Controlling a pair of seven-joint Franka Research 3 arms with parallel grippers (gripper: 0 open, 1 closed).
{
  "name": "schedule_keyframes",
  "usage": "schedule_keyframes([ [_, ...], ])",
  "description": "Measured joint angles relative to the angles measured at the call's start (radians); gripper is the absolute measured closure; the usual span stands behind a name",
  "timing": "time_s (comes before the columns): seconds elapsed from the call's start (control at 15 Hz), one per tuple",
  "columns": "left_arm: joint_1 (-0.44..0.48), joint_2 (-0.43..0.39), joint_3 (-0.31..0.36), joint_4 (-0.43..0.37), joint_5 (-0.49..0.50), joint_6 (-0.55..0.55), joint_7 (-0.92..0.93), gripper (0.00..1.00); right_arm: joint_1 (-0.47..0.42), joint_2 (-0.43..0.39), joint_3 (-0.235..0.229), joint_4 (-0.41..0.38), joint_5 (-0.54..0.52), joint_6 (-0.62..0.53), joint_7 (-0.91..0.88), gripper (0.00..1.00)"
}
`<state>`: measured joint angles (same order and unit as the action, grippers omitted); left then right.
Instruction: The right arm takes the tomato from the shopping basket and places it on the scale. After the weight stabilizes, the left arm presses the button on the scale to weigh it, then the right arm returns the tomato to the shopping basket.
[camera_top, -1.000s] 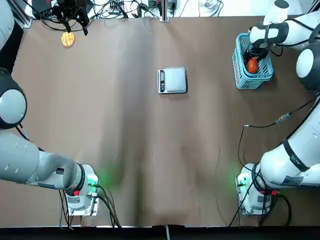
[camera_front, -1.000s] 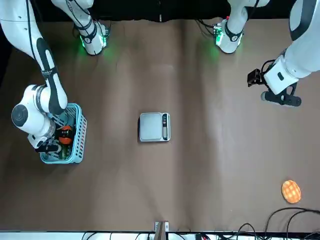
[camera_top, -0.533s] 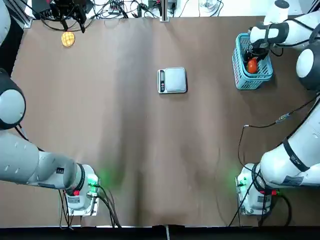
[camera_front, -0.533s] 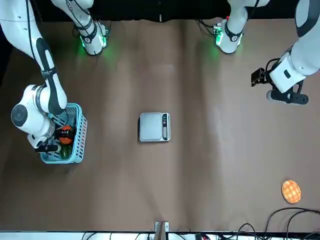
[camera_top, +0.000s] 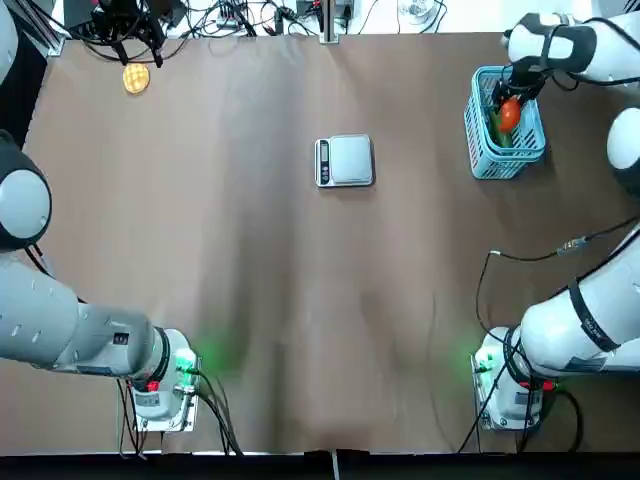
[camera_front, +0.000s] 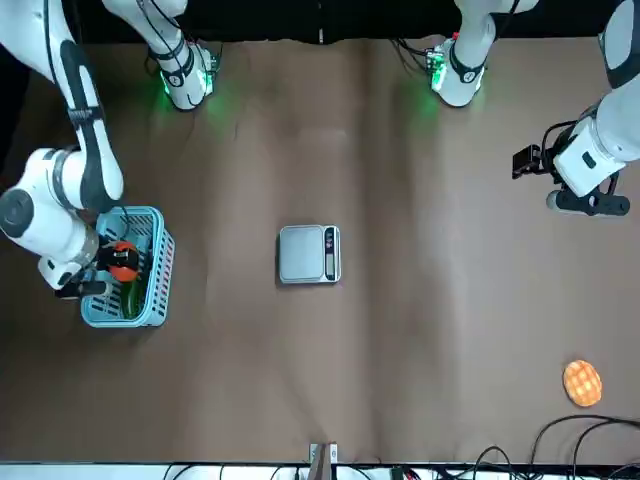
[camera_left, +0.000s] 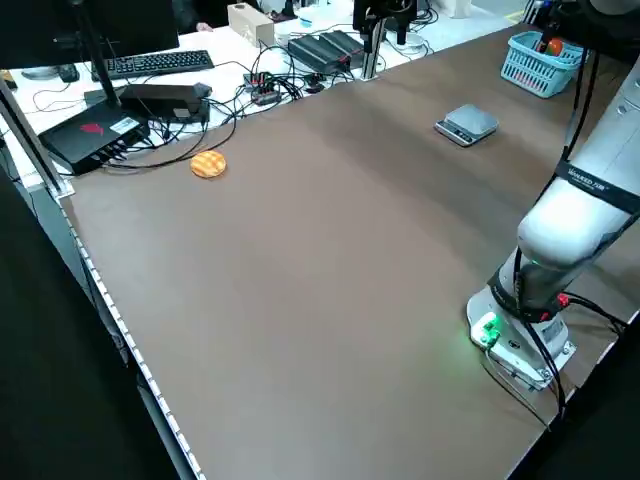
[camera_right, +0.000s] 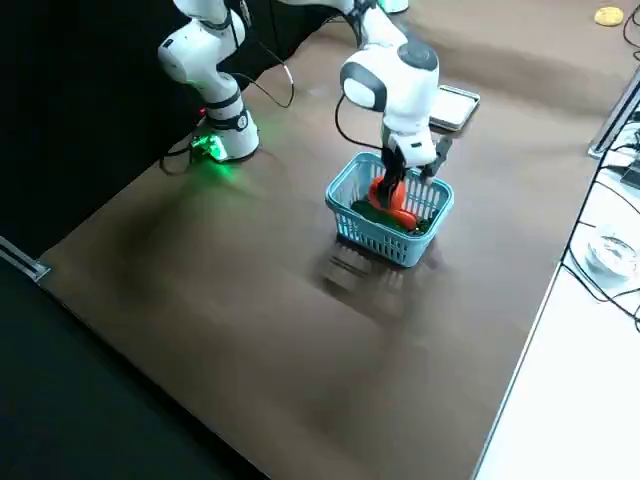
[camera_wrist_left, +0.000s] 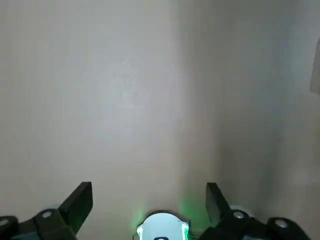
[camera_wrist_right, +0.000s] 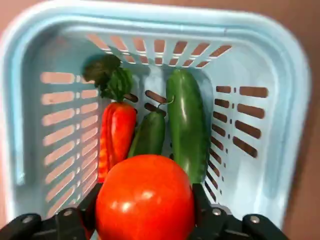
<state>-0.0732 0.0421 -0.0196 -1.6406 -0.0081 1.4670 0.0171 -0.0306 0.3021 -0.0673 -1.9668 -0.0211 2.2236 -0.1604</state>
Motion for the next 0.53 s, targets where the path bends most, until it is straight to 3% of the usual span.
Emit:
schedule_keyframes([
  [0.27, 0.002, 0.0, 0.0, 0.0, 0.0, 0.0, 0.003, 0.0, 0.017, -0.065, 0.003, 0.0, 0.0, -0.036, -0.012, 0.26],
  [0.53, 0.002, 0.0, 0.0, 0.0, 0.0, 0.0, 0.005, 0.0, 0.098, -0.124, 0.011, 0.001, 0.0, -0.046, -0.015, 0.26],
])
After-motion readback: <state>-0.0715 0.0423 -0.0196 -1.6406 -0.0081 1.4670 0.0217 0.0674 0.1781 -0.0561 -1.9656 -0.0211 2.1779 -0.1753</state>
